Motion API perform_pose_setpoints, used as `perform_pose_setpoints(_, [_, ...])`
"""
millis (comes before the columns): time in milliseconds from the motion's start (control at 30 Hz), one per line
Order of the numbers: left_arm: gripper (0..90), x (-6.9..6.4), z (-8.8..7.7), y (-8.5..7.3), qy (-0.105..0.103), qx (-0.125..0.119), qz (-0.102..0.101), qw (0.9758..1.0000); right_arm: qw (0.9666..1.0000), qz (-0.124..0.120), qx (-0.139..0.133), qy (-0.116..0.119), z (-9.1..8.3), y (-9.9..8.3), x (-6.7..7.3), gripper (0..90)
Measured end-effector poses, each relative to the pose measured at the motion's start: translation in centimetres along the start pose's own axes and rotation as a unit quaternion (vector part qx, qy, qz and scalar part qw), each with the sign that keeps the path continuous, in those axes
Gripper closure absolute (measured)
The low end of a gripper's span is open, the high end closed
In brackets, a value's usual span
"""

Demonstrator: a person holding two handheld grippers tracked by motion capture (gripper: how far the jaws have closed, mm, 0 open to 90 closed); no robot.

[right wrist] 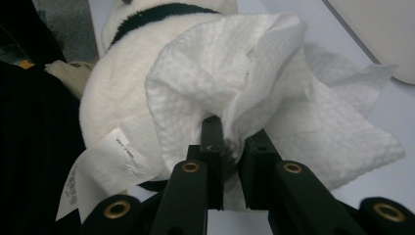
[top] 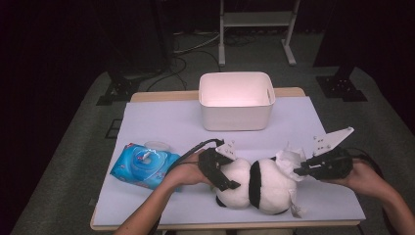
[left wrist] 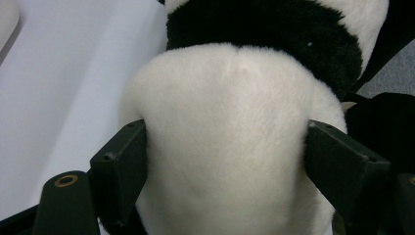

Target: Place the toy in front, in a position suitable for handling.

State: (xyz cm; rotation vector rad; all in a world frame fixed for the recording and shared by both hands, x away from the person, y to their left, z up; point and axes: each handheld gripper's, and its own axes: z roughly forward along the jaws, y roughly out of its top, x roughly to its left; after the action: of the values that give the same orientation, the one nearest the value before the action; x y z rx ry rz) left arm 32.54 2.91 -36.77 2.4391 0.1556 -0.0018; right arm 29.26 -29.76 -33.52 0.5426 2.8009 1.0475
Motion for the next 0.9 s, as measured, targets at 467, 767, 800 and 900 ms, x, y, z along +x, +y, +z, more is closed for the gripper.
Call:
perform_pose_setpoints(467, [20.9,0.1,0.3,0.4,0.005,0.004,-0.011,0.9999,0.9996,-0.028,0.008,0.003,0.0,1.7,0.8,80.5])
perform_pose_setpoints(767, [20.7,0.1,0.8,1.1,0.017,0.010,-0.020,0.9996,0.9982,-0.054,0.012,0.022,1.0,3.6,1.6,79.7])
perform_pose_setpoints(800, [20.6,0.1,0.9,1.1,0.017,0.011,-0.021,0.9996,0.9979,-0.058,0.017,0.023,1.3,3.9,1.8,79.7])
perform_pose_setpoints(900, [20.4,0.1,0.9,1.3,0.018,0.014,-0.021,0.9995,0.9967,-0.070,0.030,0.030,2.4,4.8,2.2,79.7])
